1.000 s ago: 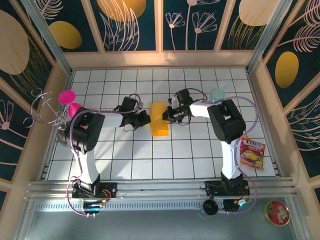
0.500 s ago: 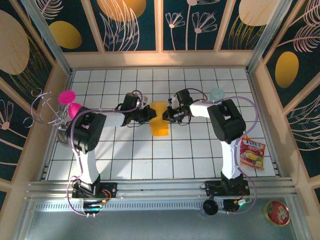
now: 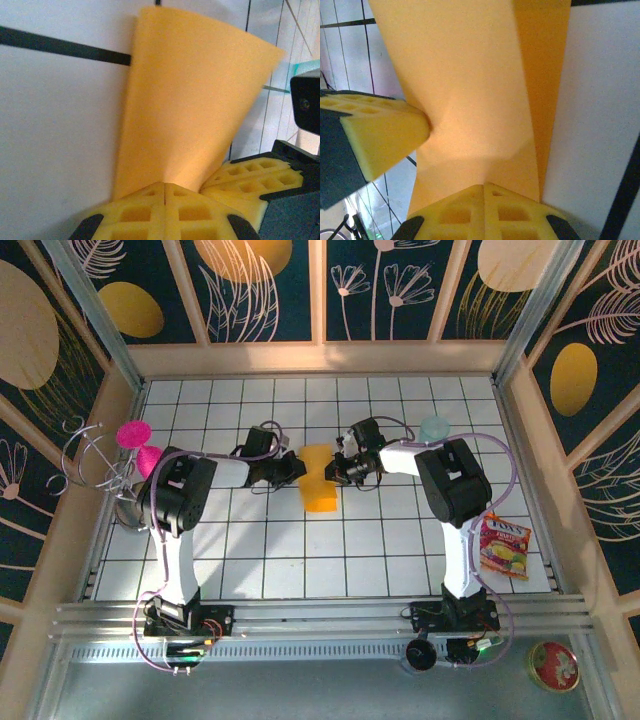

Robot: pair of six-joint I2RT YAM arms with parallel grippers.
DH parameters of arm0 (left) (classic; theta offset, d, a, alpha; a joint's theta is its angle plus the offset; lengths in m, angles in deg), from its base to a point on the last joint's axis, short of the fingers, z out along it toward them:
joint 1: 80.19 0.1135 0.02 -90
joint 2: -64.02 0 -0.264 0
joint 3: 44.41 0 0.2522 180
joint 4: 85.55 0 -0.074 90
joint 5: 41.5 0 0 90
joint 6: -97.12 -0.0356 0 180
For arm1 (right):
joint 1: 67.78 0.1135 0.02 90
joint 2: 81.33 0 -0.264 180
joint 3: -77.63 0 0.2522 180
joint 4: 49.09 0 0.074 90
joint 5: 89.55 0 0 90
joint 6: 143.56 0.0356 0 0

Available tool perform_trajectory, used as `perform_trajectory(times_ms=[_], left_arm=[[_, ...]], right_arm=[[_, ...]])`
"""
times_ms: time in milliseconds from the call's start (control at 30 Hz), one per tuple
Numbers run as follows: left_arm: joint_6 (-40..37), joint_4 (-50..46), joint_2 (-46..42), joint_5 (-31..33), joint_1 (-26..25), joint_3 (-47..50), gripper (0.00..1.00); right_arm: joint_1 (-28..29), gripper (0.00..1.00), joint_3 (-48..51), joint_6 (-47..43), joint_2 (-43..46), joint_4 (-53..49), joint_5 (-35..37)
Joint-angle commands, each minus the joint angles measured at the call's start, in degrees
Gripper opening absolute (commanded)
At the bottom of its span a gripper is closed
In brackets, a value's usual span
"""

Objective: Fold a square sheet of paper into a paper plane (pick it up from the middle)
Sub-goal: First fold the square sheet of paper in half at the center of the table.

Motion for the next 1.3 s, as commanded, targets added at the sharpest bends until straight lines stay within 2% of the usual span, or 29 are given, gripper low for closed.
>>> perform_trajectory(times_ms=[0, 133, 267, 400, 533, 700, 800, 1067, 1133, 1267], left_arm=[[-3.6, -5.7, -1.1, 6.3, 4.4, 2.5, 0.00], [-3.8, -6.4, -4.9, 6.2, 5.1, 2.2, 0.00], [-1.4, -4.6, -8.3, 6.4, 1.9, 0.8, 0.00], [1.5, -1.4, -5.2, 4.5, -2.9, -2.1, 0.00], [3.1, 1.0, 0.1, 3.1, -3.9, -4.8, 0.00], [1.4, -1.4, 4.1, 3.8, -3.8, -7.6, 0.00], [0.2, -4.6, 5.0, 7.1, -3.0, -7.5, 0.00], [-2.6, -6.7, 0.3, 12.8, 4.3, -0.1, 0.00], [-4.3, -8.5, -1.3, 13.6, 4.5, -1.5, 0.00], [-5.3, -7.4, -4.8, 10.7, 2.5, -4.0, 0.00]], right_arm=[[-1.7, 0.00, 5.0, -3.2, -9.2, -11.5, 22.1], [-1.7, 0.00, 5.1, -3.1, -8.9, -11.3, 21.8], [-1.7, 0.00, 5.3, -2.9, -8.7, -11.1, 21.5], [-1.7, 0.00, 5.6, -2.7, -8.7, -10.7, 21.4], [-1.7, 0.00, 6.2, -2.6, -8.9, -10.5, 21.5], [-1.7, 0.00, 6.4, -2.8, -9.0, -10.4, 22.0], [-1.7, 0.00, 6.4, -2.9, -9.1, -10.7, 22.6], [-2.0, 0.00, 7.0, -3.1, -9.2, -10.4, 23.0], [-2.0, 0.00, 7.0, -3.1, -9.1, -10.4, 23.0], [-2.0, 0.00, 7.0, -2.9, -9.0, -10.2, 23.0]])
